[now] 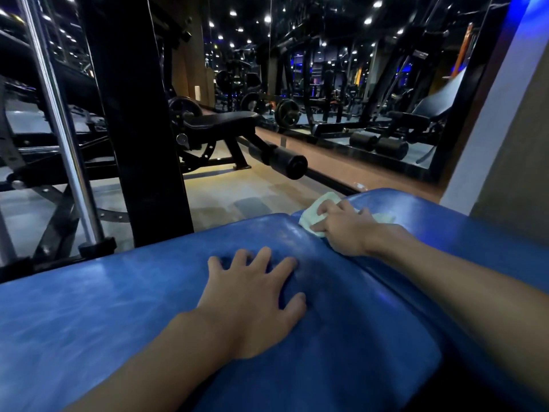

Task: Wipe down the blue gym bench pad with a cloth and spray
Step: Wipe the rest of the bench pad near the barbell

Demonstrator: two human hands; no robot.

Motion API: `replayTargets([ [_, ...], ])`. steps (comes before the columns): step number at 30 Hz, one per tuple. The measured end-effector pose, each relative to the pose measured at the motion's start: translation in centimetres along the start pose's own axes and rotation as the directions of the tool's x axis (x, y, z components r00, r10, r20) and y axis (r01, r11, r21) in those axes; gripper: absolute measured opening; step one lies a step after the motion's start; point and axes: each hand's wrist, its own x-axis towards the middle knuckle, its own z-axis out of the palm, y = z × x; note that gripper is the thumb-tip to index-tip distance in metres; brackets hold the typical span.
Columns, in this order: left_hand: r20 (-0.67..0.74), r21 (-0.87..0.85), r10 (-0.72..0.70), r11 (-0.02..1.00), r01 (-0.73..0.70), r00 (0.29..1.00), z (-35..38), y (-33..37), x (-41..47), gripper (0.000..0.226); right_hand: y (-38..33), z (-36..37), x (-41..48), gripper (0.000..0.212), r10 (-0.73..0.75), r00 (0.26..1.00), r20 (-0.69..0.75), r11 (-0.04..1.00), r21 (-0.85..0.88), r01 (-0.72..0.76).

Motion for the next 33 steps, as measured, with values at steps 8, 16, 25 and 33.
replayTargets([
  [8, 0.071, -0.065, -0.066, 0.995, 0.071, 0.995, 0.6, 1.6, -0.2, 0.073, -1.7, -0.6, 1.0, 0.052, 0.154, 0.986, 0.062, 0.984, 0.085, -0.159],
  [16, 0.147, -0.005, -0.114, 0.993, 0.116, 0.983, 0.4, 2.9, -1.0, 0.084, -0.1, 0.0, -3.4, 0.047, 0.144, 0.989, 0.041, 0.983, 0.108, -0.147],
  [25, 0.196, -0.014, -0.145, 0.989, 0.15, 0.97, 0.3, 3.3, -1.3, 0.088, 1.0, 1.7, -2.5, 0.08, 0.225, 0.968, 0.108, 0.959, 0.151, -0.239],
  [33, 0.151, -0.054, -0.071, 0.995, 0.08, 0.986, -1.6, 6.0, -2.5, 0.07, 1.0, 0.7, -10.3, 0.069, 0.259, 0.958, 0.126, 0.944, 0.176, -0.279],
])
